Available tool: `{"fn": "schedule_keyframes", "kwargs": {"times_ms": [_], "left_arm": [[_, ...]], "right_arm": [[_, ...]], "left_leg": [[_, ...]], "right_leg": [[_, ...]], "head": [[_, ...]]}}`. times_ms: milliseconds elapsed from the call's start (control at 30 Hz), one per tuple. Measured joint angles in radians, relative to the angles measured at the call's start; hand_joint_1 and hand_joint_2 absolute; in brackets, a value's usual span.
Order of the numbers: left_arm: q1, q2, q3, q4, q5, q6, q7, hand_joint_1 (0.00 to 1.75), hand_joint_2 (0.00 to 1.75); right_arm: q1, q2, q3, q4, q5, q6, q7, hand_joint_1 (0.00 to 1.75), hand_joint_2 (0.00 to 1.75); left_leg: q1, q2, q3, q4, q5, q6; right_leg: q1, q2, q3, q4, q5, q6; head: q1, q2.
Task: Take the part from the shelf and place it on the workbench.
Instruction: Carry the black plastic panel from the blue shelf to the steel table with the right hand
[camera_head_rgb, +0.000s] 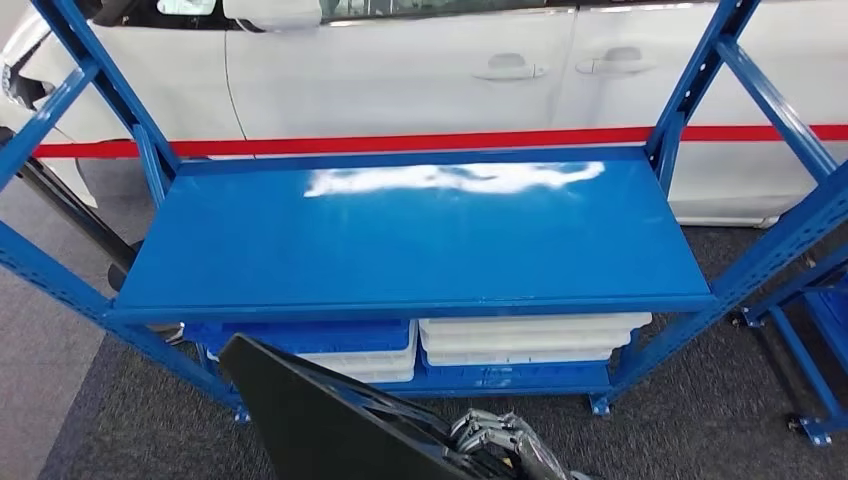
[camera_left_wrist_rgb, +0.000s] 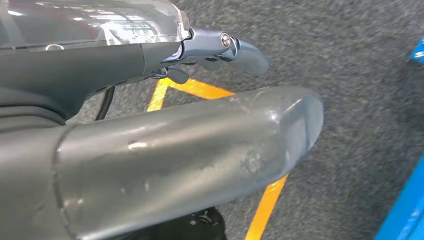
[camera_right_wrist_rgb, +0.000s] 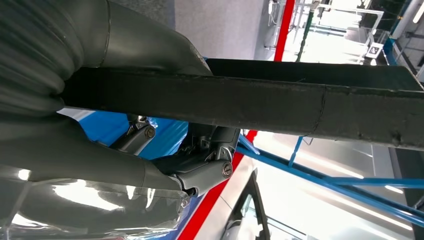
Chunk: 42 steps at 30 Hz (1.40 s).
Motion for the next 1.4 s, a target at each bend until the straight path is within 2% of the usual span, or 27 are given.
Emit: {"fn": "schedule_keyframes", "kwargs": {"times_ms": [33,67,100,133,200,267,333,400,433,500,567,600,633,667,733,800,867,933,967,1000,1067,1100,1133,1200,1267,1333,1400], "left_arm": [[0.0,0.0,0.0,0.0,-0.001,0.0,0.0,0.0,0.0],[-0.001,-0.001,0.0,0.0,-0.002,0.0,0.0,0.0,0.0],[-0.001,-0.001,0.0,0.0,-0.003,0.0,0.0,0.0,0.0],[-0.001,-0.001,-0.001,0.0,-0.003,0.0,0.0,0.0,0.0],[-0.002,-0.001,-0.001,0.0,-0.004,0.0,0.0,0.0,0.0],[-0.003,0.0,-0.001,0.0,-0.004,0.0,0.0,0.0,0.0],[-0.005,0.0,-0.002,0.0,-0.004,0.0,0.0,0.0,0.0],[-0.005,-0.001,-0.002,0.0,-0.005,0.0,0.0,0.0,0.0],[-0.005,-0.002,-0.002,0.0,-0.006,0.0,0.001,0.0,0.0],[-0.006,-0.002,-0.002,0.0,-0.007,0.0,0.001,0.0,0.0],[-0.006,-0.002,-0.002,0.0,-0.009,-0.001,0.001,0.0,0.0],[-0.006,-0.002,-0.002,0.0,-0.01,-0.001,0.0,0.0,0.0],[-0.006,-0.002,-0.002,0.0,-0.011,-0.002,0.0,0.0,0.0],[-0.006,-0.001,-0.002,0.0,-0.012,-0.003,0.0,0.0,0.0],[-0.006,-0.001,-0.002,0.0,-0.015,-0.005,0.0,0.0,0.0],[-0.007,0.0,-0.003,0.0,-0.017,-0.006,0.0,0.0,0.0],[-0.007,0.0,-0.003,0.0,-0.018,-0.005,-0.002,0.0,0.0],[-0.006,0.003,-0.003,0.0,-0.018,-0.005,-0.002,0.0,0.0],[-0.005,0.004,-0.003,0.0,-0.018,-0.004,-0.002,0.0,0.0],[-0.004,0.005,-0.003,0.0,-0.019,-0.004,-0.002,0.0,0.0],[-0.004,0.007,-0.003,0.0,-0.022,-0.005,-0.002,0.0,0.0],[-0.004,0.007,-0.004,0.0,-0.024,-0.005,-0.002,0.0,0.0],[-0.005,0.009,-0.004,0.0,-0.027,-0.006,-0.002,0.0,0.0],[-0.005,0.013,-0.005,0.0,-0.031,-0.007,-0.001,0.0,0.0],[-0.007,0.02,-0.006,-0.001,-0.033,-0.008,0.0,0.0,0.0],[-0.009,0.027,-0.007,-0.002,-0.036,-0.01,0.001,0.0,0.0],[-0.009,0.03,-0.007,-0.003,-0.038,-0.01,0.001,0.0,0.0]], "right_arm": [[0.0,0.0,0.0,-0.001,0.003,0.0,0.002,1.75,1.75],[0.0,0.0,0.0,-0.001,0.005,0.0,0.003,1.75,1.75],[0.001,0.0,0.0,-0.001,0.007,0.0,0.004,1.75,1.75],[0.001,0.0,0.0,-0.001,0.008,0.0,0.004,1.75,1.75],[0.001,0.0,0.0,-0.002,0.008,0.0,0.004,1.75,1.75],[0.001,-0.001,0.0,-0.004,0.009,0.0,0.005,1.75,1.75],[0.0,-0.001,0.0,-0.005,0.01,0.0,0.005,1.75,1.75],[0.001,-0.001,-0.001,-0.006,0.01,-0.001,0.005,1.75,1.75],[0.002,-0.001,-0.001,-0.006,0.011,-0.001,0.005,1.75,1.75],[0.003,0.0,-0.003,-0.006,0.012,-0.001,0.005,1.75,1.75],[0.003,0.002,-0.003,-0.006,0.013,-0.003,0.006,1.75,1.75],[0.004,0.002,-0.004,-0.006,0.013,-0.004,0.006,1.75,1.75],[0.004,0.002,-0.004,-0.006,0.014,-0.005,0.007,1.75,1.75],[0.004,0.002,-0.004,-0.006,0.015,-0.005,0.007,1.75,1.75],[0.005,0.002,-0.006,-0.006,0.019,-0.007,0.008,1.75,1.75],[0.004,0.002,-0.008,-0.008,0.023,-0.009,0.008,1.75,1.75],[0.003,0.002,-0.01,-0.011,0.025,-0.011,0.009,1.75,1.75],[0.003,0.002,-0.011,-0.013,0.027,-0.011,0.009,1.75,1.75],[0.004,0.0,-0.012,-0.013,0.028,-0.011,0.01,1.75,1.75],[0.004,-0.001,-0.012,-0.013,0.029,-0.011,0.01,1.75,1.75],[0.005,-0.003,-0.012,-0.014,0.033,-0.012,0.01,1.75,1.75],[0.005,-0.003,-0.012,-0.014,0.037,-0.012,0.01,1.75,1.75],[0.006,-0.003,-0.013,-0.014,0.041,-0.013,0.01,1.75,1.75],[0.01,-0.003,-0.013,-0.014,0.047,-0.013,0.01,1.75,1.75],[0.013,-0.003,-0.016,-0.014,0.045,-0.008,0.012,1.75,1.75],[0.015,-0.004,-0.021,-0.015,0.037,0.004,0.014,1.75,1.75],[0.018,-0.004,-0.028,-0.015,0.029,0.018,0.015,1.75,1.75]], "left_leg": [[0.001,0.0,-0.014,0.062,-0.04,-0.003],[0.001,0.0,-0.019,0.112,-0.059,-0.005],[0.001,0.0,-0.01,0.133,-0.054,-0.004],[0.001,-0.001,0.015,0.12,-0.031,-0.003],[-0.001,-0.004,0.111,0.003,0.018,0.009],[-0.006,-0.01,0.2,-0.134,0.018,0.023],[-0.011,-0.012,0.223,-0.186,0.011,0.034],[-0.009,-0.009,0.211,-0.194,0.034,0.047],[-0.006,-0.006,0.202,-0.199,0.048,0.055],[-0.004,0.0,0.181,-0.202,0.069,0.066],[-0.006,0.002,0.158,-0.199,0.085,0.069],[-0.007,0.003,0.144,-0.196,0.095,0.069],[-0.008,0.004,0.127,-0.192,0.106,0.067],[-0.008,0.004,0.109,-0.185,0.115,0.065],[-0.008,0.005,0.074,-0.167,0.129,0.058],[-0.01,0.004,0.048,-0.147,0.14,0.049],[-0.012,0.004,0.038,-0.139,0.152,0.037],[-0.009,0.003,0.03,-0.136,0.157,0.023],[-0.007,0.002,0.021,-0.123,0.137,0.015],[-0.006,0.001,0.007,-0.093,0.098,0.008],[-0.003,0.0,-0.026,0.016,-0.008,-0.003],[-0.003,0.0,-0.036,0.076,-0.042,-0.005],[-0.002,0.0,-0.035,0.119,-0.051,-0.006],[-0.003,-0.001,0.014,0.114,-0.008,-0.002],[-0.006,-0.007,0.125,-0.011,0.03,0.011],[-0.011,-0.018,0.219,-0.147,0.014,0.025],[-0.016,-0.019,0.239,-0.197,0.006,0.036]], "right_leg": [[0.001,0.0,-0.014,0.001,0.011,-0.002],[0.003,0.0,-0.029,0.003,0.021,-0.002],[0.004,0.001,-0.045,0.006,0.031,-0.001],[0.005,0.001,-0.059,0.009,0.04,0.0],[0.006,0.003,-0.083,0.014,0.057,0.005],[0.008,0.004,-0.094,0.015,0.073,0.013],[0.006,0.003,-0.095,0.008,0.092,0.026],[0.004,0.004,-0.1,0.006,0.096,0.038],[0.004,0.005,-0.108,0.022,0.072,0.041],[0.001,0.008,-0.129,0.081,-0.003,0.043],[-0.001,0.009,-0.153,0.184,-0.079,0.046],[-0.002,0.009,-0.16,0.233,-0.096,0.048],[-0.002,0.008,-0.159,0.274,-0.099,0.05],[-0.003,0.008,-0.142,0.279,-0.078,0.051],[-0.005,0.007,-0.059,0.19,-0.028,0.051],[-0.002,0.005,0.035,0.057,-0.035,0.046],[0.005,0.006,0.064,0.001,-0.055,0.037],[0.005,0.005,0.049,0.0,-0.039,0.021],[0.004,0.003,0.038,-0.001,-0.028,0.013],[0.002,0.001,0.024,-0.002,-0.015,0.006],[0.002,0.0,-0.007,-0.002,0.009,-0.001],[0.003,0.0,-0.023,0.0,0.021,-0.002],[0.004,0.0,-0.04,0.001,0.033,-0.002],[0.006,0.001,-0.074,0.007,0.056,0.0],[0.008,0.002,-0.099,0.013,0.075,0.005],[0.008,0.006,-0.11,0.012,0.094,0.016],[0.005,0.011,-0.113,0.004,0.115,0.03]], "head": [[0.0,0.0],[0.0,0.0],[0.0,0.0],[0.0,0.0],[0.0,0.0],[0.0,0.0],[0.0,0.0],[0.0,0.0],[0.0,0.0],[0.0,0.0],[0.0,0.0],[0.0,0.0],[0.0,0.0],[0.0,0.0],[0.0,0.0],[0.0,0.0],[0.0,0.0],[0.0,0.0],[0.0,0.0],[0.0,0.0],[0.0,0.0],[0.0,0.0],[0.0,0.0],[0.0,0.0],[0.0,0.0],[0.0,0.0],[0.0,0.0]]}}
